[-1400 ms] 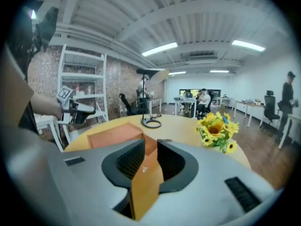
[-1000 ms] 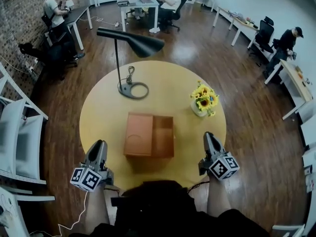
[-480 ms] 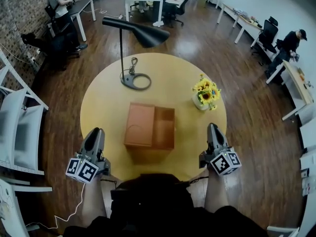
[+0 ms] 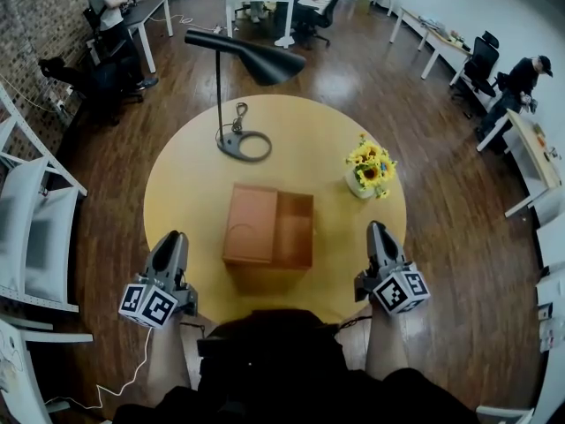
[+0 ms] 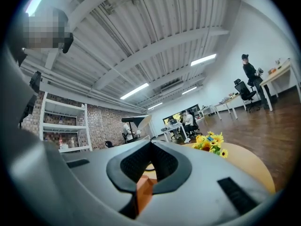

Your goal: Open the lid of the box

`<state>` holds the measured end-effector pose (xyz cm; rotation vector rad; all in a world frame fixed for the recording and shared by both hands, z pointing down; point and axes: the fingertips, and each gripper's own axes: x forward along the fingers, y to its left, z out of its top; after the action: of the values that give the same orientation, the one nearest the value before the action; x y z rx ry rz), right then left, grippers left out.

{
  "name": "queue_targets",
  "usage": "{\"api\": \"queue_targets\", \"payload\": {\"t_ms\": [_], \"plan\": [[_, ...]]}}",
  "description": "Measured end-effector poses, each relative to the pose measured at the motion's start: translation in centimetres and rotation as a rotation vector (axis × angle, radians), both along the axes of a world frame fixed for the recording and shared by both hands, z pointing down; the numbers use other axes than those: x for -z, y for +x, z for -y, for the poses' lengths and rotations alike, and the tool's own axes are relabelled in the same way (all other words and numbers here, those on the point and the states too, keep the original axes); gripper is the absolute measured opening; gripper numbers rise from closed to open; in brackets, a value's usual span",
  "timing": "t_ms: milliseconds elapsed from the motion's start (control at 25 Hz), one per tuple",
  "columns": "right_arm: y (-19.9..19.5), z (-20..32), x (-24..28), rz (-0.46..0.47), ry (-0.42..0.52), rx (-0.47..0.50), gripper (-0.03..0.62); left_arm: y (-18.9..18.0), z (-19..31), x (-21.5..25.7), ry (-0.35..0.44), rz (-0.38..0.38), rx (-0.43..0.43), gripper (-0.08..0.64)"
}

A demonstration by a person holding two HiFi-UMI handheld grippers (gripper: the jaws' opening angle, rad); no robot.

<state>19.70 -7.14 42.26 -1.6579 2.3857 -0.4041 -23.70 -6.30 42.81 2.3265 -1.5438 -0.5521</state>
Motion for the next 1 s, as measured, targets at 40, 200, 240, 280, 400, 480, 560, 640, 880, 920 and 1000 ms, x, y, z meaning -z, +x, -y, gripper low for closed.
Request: {"api": "queue_targets", "payload": {"t_ms": [40,200,240,280,400,480,560,640,880,920,1000], "plan": [[-0.1,0.1,-0.1,-0.003,-0.001,0.004,0.002,0.1,0.1,-0.1,-0.002,0.001,-0.001,0.078],[-0.5,0.2,-0.1,0.002,0.007,0.011,0.002,0.3,0.4,-0.3,-0.008,0.011,-0.009,0.078],[-0.6,0.3,0.0,0.003,0.007,0.010,0.002,0.4,0.5,-0.2,-0.008,0.014,-0.012,0.078],[-0.6,0.3,0.0,0.004,0.007,0.010,0.002,0.4,0.6,-0.2,-0.008,0.015,-0.014,0.078],[-0.7,0.3,-0.1,0.000,0.003,0.011,0.002,0.5,0.7,-0.2,-0.011,0.013,-0.018,0.078],[-0.6,0.3,-0.2,0.001,0.001,0.010,0.002,0.5,0.7,-0.2,-0.015,0.017,-0.018,0.078],[-0.5,0.2,-0.3,0.003,-0.001,0.008,0.002,0.6,0.5,-0.3,-0.021,0.025,-0.020,0.078],[-0.5,0.2,-0.4,0.004,-0.004,0.008,0.002,0.8,0.4,-0.4,-0.021,0.030,-0.025,0.078],[-1.0,0.2,-0.8,-0.013,-0.015,0.027,0.002,0.7,0.2,-0.9,-0.029,0.034,-0.022,0.078],[-1.1,0.2,-0.8,-0.014,-0.015,0.029,0.002,0.8,0.2,-1.0,-0.031,0.034,-0.023,0.078],[-1.1,0.2,-0.9,-0.018,-0.017,0.033,0.002,0.8,0.2,-1.2,-0.036,0.037,-0.024,0.078]]}}
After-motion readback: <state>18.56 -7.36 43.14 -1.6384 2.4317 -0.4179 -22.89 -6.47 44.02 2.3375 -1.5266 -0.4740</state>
